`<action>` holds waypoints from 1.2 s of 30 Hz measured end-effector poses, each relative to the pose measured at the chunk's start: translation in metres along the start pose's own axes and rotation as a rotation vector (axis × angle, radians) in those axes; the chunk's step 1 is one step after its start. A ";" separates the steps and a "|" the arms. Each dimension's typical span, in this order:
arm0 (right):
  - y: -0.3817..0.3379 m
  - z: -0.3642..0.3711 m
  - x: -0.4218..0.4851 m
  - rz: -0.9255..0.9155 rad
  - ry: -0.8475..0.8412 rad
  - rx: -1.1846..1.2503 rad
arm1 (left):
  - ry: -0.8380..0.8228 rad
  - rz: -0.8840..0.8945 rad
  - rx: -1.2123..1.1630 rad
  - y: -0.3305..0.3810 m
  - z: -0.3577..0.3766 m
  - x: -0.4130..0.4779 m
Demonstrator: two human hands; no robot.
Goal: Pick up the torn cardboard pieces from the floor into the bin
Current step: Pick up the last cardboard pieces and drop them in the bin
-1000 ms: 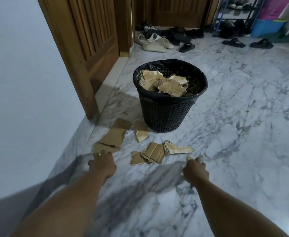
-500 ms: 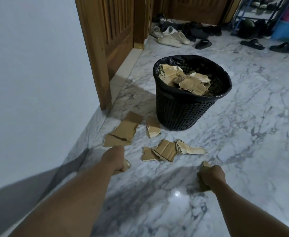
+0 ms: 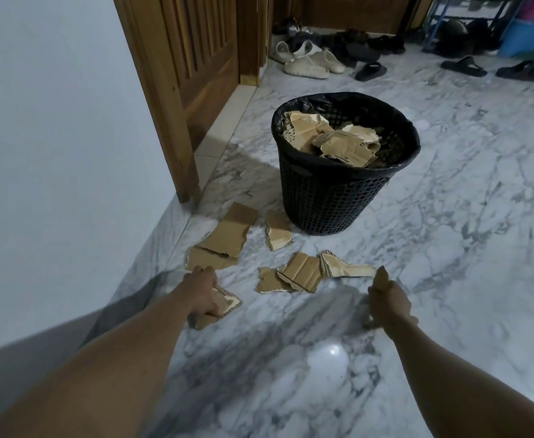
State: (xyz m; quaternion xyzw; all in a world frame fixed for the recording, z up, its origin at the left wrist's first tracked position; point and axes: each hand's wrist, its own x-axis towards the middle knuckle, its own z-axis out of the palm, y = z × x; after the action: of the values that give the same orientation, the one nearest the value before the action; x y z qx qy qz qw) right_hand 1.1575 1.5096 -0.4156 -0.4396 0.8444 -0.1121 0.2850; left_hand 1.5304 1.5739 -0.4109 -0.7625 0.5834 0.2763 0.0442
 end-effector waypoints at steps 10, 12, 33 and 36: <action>-0.052 0.017 0.006 -0.503 -0.353 -0.453 | 0.142 0.456 0.310 0.054 0.002 -0.006; -0.051 0.020 0.001 -0.526 -0.296 -0.409 | 0.134 0.582 0.315 0.075 0.020 -0.005; -0.021 0.025 -0.013 -0.192 -0.295 -0.479 | 0.071 0.278 0.183 0.088 0.030 -0.012; -0.027 0.014 -0.028 -0.138 -0.205 -0.443 | -0.022 0.230 0.213 0.092 0.026 -0.017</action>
State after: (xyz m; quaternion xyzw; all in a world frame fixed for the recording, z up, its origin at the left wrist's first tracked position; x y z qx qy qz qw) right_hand 1.1965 1.5168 -0.4039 -0.5568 0.7831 0.1017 0.2577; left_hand 1.4338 1.5697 -0.4011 -0.6784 0.6925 0.2246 0.0991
